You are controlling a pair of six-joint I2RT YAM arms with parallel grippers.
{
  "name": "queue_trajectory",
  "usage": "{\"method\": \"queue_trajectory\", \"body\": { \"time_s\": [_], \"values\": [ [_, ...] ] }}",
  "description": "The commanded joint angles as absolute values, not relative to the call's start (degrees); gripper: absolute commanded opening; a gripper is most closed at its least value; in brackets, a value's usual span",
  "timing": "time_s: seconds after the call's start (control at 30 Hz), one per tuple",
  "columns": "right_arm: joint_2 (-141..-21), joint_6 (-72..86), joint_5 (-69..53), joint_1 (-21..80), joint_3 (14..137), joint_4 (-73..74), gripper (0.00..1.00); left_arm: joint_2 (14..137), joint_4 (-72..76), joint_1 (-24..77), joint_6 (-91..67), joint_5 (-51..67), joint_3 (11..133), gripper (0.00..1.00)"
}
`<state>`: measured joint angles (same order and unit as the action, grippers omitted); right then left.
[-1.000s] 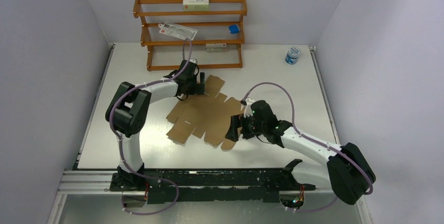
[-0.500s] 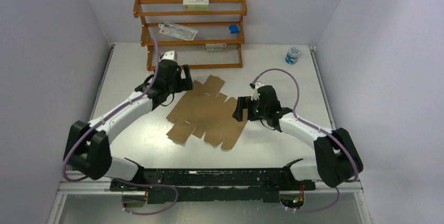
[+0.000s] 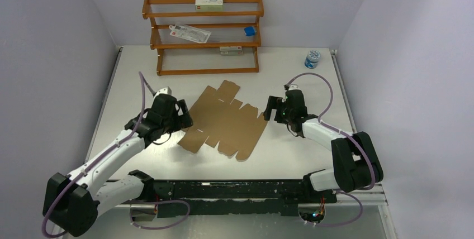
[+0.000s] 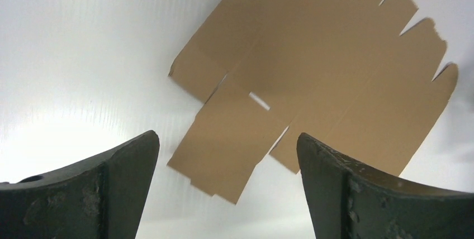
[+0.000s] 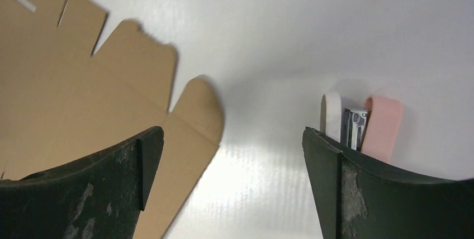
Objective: Fold the paper box
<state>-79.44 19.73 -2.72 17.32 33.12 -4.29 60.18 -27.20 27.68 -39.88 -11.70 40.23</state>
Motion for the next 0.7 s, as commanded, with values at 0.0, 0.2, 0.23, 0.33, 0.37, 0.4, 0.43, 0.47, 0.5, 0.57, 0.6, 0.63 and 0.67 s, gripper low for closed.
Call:
{"method": "queue_trajectory", "body": {
  "time_s": [0.0,0.2,0.23,0.33,0.37,0.4,0.43,0.47,0.5,0.57,0.6,0.63,0.67],
  "values": [
    [-79.71,22.55,3.05,14.61,32.47,-7.25,1.00,56.41,-33.38,27.51,-45.74,-10.93,36.31,0.98],
    [-78.06,18.97,-0.69,14.55,34.15,-9.04,1.00,52.53,-37.37,27.50,-51.39,-8.92,31.85,0.98],
    [-78.64,18.48,-5.10,14.58,34.90,-9.58,1.00,52.09,-37.58,27.51,-52.14,-8.17,31.06,0.98],
    [-82.54,17.54,-14.58,14.78,37.71,-11.24,1.00,51.10,-36.17,27.51,-54.11,-5.39,28.10,0.94],
    [-84.27,17.50,-17.18,14.84,38.77,-11.56,0.98,50.93,-35.35,27.51,-54.62,-4.84,26.86,0.93],
    [-86.25,17.47,-19.33,15.00,39.77,-11.98,0.97,50.85,-34.62,27.50,-55.08,-3.78,26.10,0.90],
    [-88.16,17.44,-21.38,15.15,40.90,-12.31,0.96,50.84,-33.64,27.51,-55.30,-3.00,25.51,0.88],
    [-89.91,17.53,-23.03,15.47,41.93,-12.49,0.95,50.93,-32.87,27.51,-55.47,-2.51,25.03,0.85],
    [-91.56,17.44,-24.16,15.82,42.80,-12.87,0.94,51.09,-32.22,27.51,-55.75,-1.93,24.72,0.82],
    [-94.40,17.25,-25.09,16.50,44.35,-13.09,0.93,51.57,-30.95,27.51,-55.73,-1.75,24.10,0.76],
    [-95.66,17.05,-25.52,16.75,45.15,-13.16,0.93,51.93,-30.26,27.51,-55.68,-1.76,23.91,0.74],
    [-96.72,17.11,-25.98,16.82,45.58,-13.35,0.92,52.53,-29.75,27.51,-55.53,-1.82,23.79,0.72],
    [-97.63,17.13,-26.25,16.85,45.83,-13.62,0.92,53.13,-29.04,27.51,-55.28,-1.91,23.77,0.68]
  ]
}}
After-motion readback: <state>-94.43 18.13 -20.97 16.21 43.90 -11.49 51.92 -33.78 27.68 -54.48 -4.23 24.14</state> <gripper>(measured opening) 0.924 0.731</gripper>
